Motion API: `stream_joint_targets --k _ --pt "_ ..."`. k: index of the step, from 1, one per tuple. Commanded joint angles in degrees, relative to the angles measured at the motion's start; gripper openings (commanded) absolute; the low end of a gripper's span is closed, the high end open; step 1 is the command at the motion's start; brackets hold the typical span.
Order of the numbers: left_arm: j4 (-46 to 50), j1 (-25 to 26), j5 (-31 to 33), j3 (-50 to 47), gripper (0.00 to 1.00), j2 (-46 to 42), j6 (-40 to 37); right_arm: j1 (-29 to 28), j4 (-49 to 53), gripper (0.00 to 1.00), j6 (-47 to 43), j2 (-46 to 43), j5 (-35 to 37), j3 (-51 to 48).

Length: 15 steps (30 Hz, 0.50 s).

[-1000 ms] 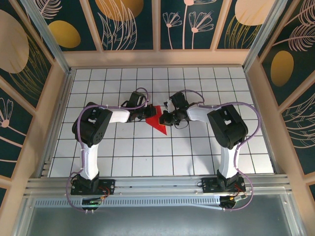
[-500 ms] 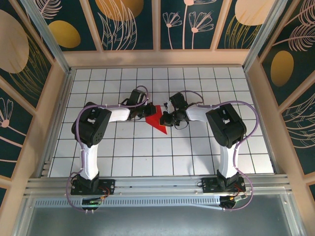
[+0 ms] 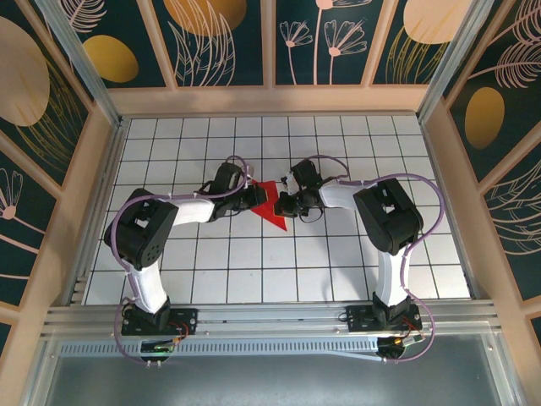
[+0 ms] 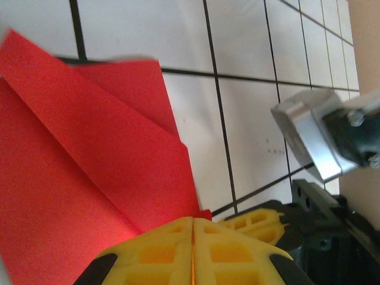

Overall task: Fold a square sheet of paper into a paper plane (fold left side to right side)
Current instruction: Fourth fold the wing at the center of the table.

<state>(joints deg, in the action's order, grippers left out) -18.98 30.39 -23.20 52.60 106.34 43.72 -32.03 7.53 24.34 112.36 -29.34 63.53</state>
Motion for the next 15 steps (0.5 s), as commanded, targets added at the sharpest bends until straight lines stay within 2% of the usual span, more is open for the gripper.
stream_joint_targets --k 1,15 --pt "-4.99 0.78 -1.94 0.12 0.08 1.42 2.07 0.39 6.14 0.00 -1.21 3.40 8.87 -1.39" --pt "-4.81 1.24 -2.28 2.77 0.08 7.44 4.18 0.33 9.07 0.00 -3.06 4.27 10.75 -0.27"
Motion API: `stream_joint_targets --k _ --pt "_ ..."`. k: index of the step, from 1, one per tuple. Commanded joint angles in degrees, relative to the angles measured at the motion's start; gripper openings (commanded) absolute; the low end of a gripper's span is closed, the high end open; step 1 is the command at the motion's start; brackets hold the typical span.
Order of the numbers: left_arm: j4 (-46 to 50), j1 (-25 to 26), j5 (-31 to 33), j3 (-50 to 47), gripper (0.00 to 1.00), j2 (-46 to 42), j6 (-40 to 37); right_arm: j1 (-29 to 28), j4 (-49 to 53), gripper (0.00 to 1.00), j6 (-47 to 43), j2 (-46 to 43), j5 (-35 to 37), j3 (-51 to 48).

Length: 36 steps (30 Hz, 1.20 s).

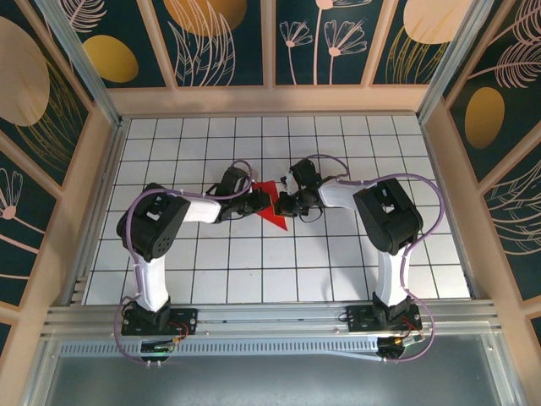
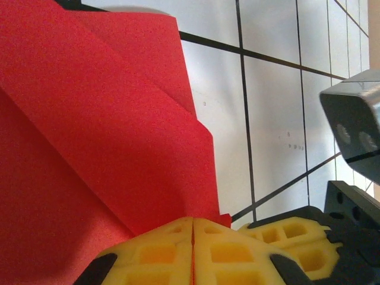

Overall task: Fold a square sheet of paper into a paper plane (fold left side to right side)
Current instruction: Fourth fold the wing at the center of the table.

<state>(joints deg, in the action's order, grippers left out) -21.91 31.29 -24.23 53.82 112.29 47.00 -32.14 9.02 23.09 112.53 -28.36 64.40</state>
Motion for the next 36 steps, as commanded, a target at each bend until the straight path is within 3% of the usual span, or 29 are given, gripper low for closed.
stream_joint_targets --k 1,25,36 --pt "-1.75 0.35 -1.26 3.23 0.08 1.81 0.97 0.42 7.79 0.00 -1.83 4.12 9.86 -1.12" --pt "4.83 0.09 4.57 6.67 0.09 6.10 -0.41 0.47 10.96 0.00 -3.67 5.40 11.13 -0.25" --pt "6.89 -3.86 4.50 8.32 0.11 6.68 -3.31 0.42 12.69 0.00 -4.90 6.38 10.71 0.20"
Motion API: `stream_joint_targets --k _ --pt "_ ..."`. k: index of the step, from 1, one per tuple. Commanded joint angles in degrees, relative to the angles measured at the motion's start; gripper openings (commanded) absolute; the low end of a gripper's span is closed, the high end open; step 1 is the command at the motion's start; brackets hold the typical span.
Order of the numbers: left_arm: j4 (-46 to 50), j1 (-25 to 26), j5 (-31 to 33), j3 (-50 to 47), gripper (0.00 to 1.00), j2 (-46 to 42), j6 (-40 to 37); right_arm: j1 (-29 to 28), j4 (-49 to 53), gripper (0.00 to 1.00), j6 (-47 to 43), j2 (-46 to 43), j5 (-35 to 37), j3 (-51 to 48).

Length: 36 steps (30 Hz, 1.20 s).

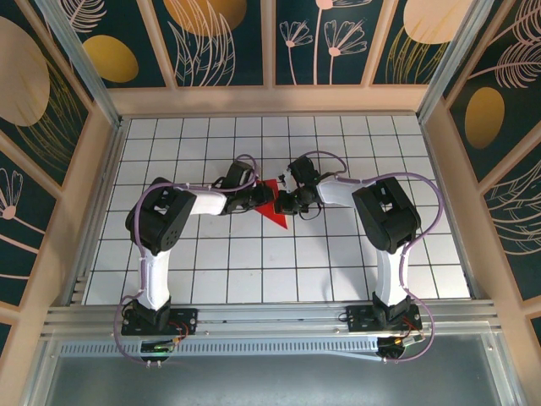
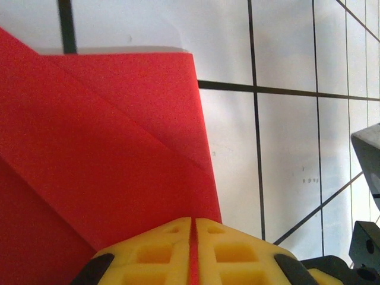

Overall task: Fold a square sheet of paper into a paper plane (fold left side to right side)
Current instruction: Fourth fold the wing at the center of the table.

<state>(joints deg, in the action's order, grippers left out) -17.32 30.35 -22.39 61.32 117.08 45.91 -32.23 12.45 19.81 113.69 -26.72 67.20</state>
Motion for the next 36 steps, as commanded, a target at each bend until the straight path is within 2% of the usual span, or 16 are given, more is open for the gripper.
stream_joint_targets --k 1,15,36 --pt "2.23 -3.46 2.46 0.91 0.11 1.99 -2.35 0.52 9.26 0.00 -1.62 5.15 9.05 -2.67" --pt "8.33 -8.42 2.52 8.29 0.13 5.85 -7.36 0.51 10.48 0.00 -2.48 5.30 8.44 -2.86" --pt "11.22 -12.75 1.66 15.94 0.15 10.51 -8.95 0.51 9.44 0.00 -1.97 5.59 7.47 -3.17"
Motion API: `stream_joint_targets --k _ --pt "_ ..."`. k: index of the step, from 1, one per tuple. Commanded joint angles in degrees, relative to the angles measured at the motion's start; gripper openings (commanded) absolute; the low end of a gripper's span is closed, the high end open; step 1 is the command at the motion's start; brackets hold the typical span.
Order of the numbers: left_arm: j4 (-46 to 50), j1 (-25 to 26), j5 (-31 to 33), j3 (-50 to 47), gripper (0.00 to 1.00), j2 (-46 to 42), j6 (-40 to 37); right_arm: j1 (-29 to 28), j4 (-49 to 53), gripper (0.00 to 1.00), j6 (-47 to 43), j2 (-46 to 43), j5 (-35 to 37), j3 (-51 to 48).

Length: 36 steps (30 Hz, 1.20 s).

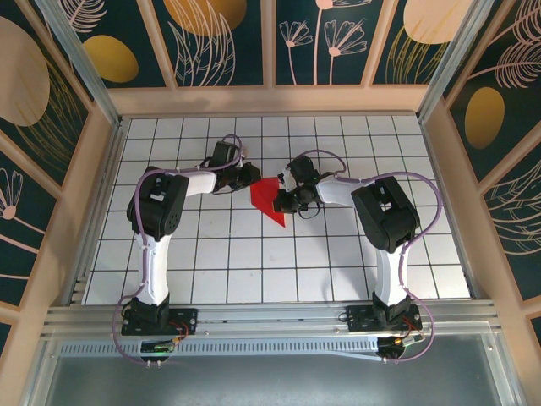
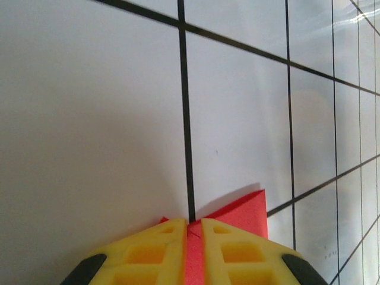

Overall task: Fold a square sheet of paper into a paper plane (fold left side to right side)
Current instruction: Fourth fold the wing at the center of the table.

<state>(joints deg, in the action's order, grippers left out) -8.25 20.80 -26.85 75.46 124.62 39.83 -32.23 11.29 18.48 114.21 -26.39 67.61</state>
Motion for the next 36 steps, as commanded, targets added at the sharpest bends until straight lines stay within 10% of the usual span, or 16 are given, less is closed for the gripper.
stream_joint_targets --k 1,19,36 --pt "2.55 -3.39 6.09 2.32 0.15 3.21 -3.08 0.53 10.60 0.00 -0.64 5.10 7.06 -3.50" --pt "-7.02 -1.63 -0.55 -14.40 0.12 -15.43 -2.40 0.59 9.97 0.00 -1.60 3.77 5.92 -2.66" --pt "-8.03 4.60 -0.74 -6.88 0.12 -3.65 0.50 2.17 10.36 0.00 -2.40 3.21 5.50 -2.58"
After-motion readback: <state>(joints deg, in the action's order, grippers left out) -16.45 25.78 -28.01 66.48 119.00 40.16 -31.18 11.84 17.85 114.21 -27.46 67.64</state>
